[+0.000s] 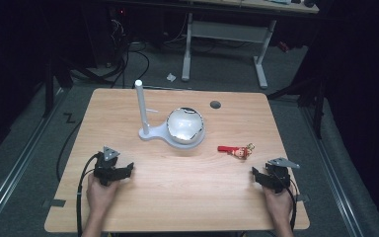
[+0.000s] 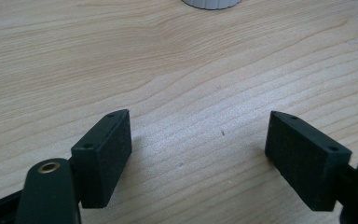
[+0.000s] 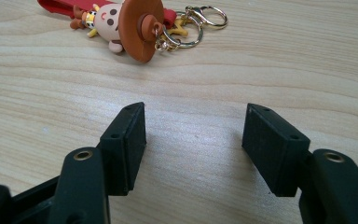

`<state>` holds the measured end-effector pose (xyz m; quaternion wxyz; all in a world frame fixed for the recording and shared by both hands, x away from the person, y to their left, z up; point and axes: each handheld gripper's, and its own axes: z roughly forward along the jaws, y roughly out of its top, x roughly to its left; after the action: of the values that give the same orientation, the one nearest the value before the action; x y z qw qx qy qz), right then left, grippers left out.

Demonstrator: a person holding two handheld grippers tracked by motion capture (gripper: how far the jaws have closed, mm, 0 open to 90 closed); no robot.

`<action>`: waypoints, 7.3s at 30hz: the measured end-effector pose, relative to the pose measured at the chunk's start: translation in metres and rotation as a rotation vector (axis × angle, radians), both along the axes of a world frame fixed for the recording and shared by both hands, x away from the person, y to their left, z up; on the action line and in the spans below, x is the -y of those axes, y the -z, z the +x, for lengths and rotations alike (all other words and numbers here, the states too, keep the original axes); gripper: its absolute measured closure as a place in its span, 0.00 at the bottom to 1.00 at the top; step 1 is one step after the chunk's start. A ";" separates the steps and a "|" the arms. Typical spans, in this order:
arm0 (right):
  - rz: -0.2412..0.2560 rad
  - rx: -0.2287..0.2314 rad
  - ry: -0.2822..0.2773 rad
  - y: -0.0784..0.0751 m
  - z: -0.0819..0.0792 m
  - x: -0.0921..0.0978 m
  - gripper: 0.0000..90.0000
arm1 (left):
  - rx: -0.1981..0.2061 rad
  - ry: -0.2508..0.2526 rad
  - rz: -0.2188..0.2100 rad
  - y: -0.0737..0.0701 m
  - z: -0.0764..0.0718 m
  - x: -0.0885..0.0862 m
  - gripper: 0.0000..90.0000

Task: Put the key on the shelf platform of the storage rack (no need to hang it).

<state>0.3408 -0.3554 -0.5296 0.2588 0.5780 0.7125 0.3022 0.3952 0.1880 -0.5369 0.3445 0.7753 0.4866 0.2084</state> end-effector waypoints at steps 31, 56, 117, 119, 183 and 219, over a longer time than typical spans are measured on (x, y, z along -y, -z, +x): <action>-0.001 -0.012 -0.010 -0.001 0.001 -0.001 0.42 | -0.002 0.000 -0.001 0.000 0.000 0.000 0.26; 0.038 0.016 -0.104 -0.030 0.014 -0.016 0.44 | 0.000 -0.001 -0.003 0.000 0.000 0.000 0.26; 0.002 -0.103 -0.211 -0.013 0.084 -0.042 0.54 | -0.001 -0.001 -0.001 0.000 0.000 0.000 0.26; -0.022 -0.100 -0.224 -0.014 0.083 -0.044 0.54 | 0.000 -0.001 -0.001 0.000 0.000 0.000 0.26; 0.139 0.161 -0.400 -0.180 0.050 -0.048 0.77 | 0.000 -0.003 -0.004 0.000 0.000 0.000 0.26; 0.182 0.162 -0.593 -0.229 0.080 -0.137 0.77 | 0.000 -0.003 -0.004 0.000 0.000 0.000 0.26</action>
<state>0.4210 -0.2182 -0.3009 0.1627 0.3399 0.7971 0.4719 0.3956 0.1884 -0.5369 0.3459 0.7738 0.4881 0.2081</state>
